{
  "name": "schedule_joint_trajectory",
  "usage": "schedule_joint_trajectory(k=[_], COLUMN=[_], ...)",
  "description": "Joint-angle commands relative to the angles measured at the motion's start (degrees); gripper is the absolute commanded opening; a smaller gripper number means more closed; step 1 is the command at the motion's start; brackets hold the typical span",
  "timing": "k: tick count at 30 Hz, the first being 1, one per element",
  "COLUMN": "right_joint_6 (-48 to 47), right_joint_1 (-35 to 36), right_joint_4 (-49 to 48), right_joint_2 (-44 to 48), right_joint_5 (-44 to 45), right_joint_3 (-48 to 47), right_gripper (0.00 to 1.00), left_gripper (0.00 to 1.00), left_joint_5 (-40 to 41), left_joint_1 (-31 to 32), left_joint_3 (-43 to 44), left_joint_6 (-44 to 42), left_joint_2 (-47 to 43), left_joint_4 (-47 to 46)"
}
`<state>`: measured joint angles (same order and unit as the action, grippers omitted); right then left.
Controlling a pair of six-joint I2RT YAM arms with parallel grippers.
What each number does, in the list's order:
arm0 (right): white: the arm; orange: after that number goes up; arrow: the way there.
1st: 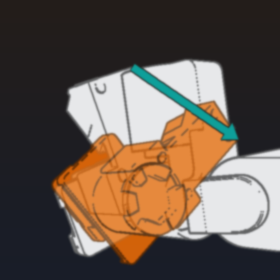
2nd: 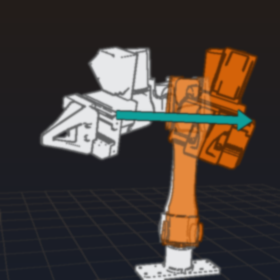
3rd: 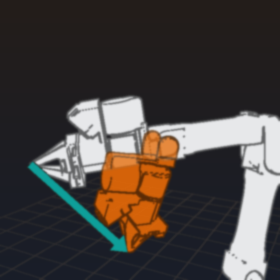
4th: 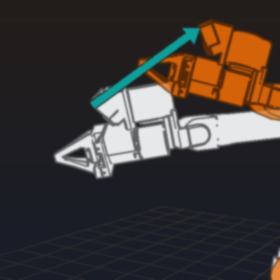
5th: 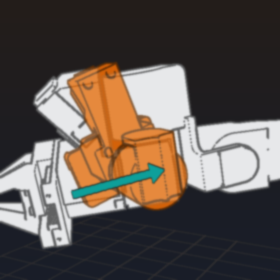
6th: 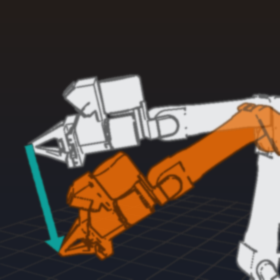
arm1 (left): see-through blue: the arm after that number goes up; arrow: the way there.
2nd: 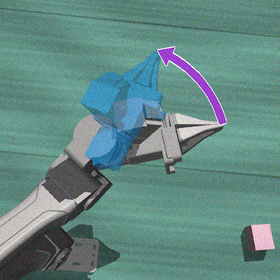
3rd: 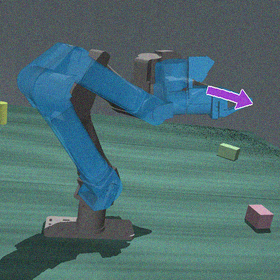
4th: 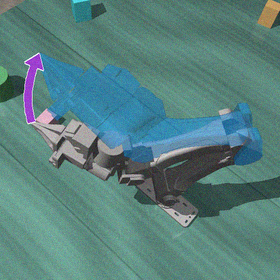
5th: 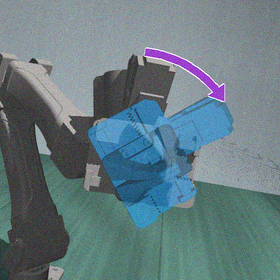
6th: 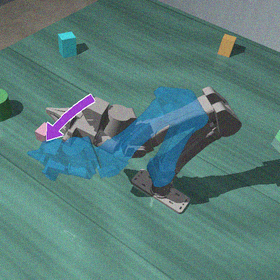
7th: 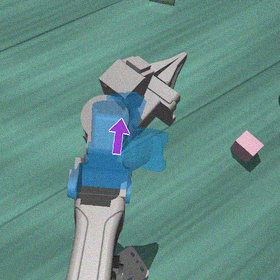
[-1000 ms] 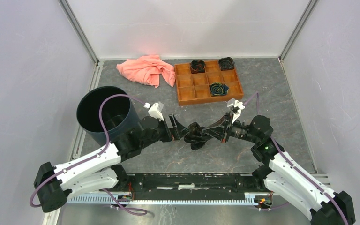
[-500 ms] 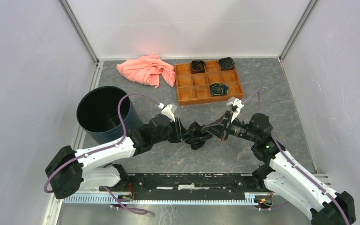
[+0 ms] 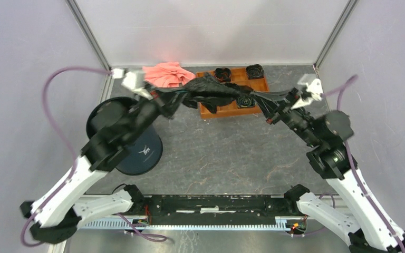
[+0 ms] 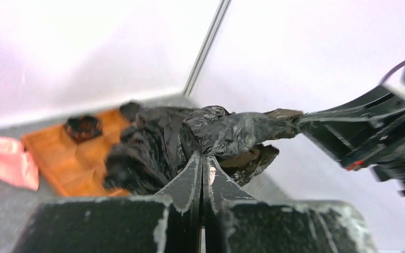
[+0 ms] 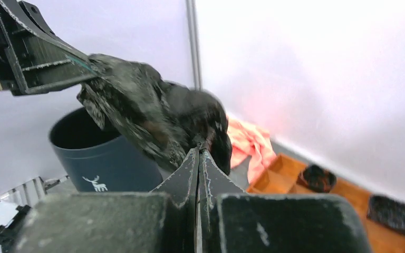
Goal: Put the trash bags into the trash bin
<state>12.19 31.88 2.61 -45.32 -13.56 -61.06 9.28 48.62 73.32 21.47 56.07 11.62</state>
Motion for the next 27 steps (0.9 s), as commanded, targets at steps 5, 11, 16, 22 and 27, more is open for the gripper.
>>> schedule_joint_trajectory(k=[5,11,16,22,27], right_joint_6=[3.76,5.07,-3.23,-13.63,-17.7], right_joint_1=[0.22,0.27,0.28,0.27,0.46], right_joint_4=[-6.82,-6.63,6.44,22.93,25.78], right_joint_2=[1.86,-0.16,-2.42,-2.2,-3.93], right_joint_5=[-4.23,-11.82,-6.3,11.4,9.43], right_joint_3=[23.26,29.46,17.2,11.32,6.11], right_gripper=[0.01,0.01,0.01,0.38,0.7], left_gripper=[0.02,0.02,0.02,0.02,0.02], left_joint_5=[4.56,-2.11,-5.94,-11.86,-17.45], left_joint_1=[-0.02,-0.02,-0.02,-0.02,-0.02], left_joint_3=[-26.15,-33.8,-19.43,-16.85,-15.68], left_joint_6=[9.76,11.16,1.87,-3.73,-8.24], left_joint_2=[-10.97,-18.5,-11.65,-7.69,-6.44], left_joint_4=[2.25,-0.9,3.75,6.97,8.76])
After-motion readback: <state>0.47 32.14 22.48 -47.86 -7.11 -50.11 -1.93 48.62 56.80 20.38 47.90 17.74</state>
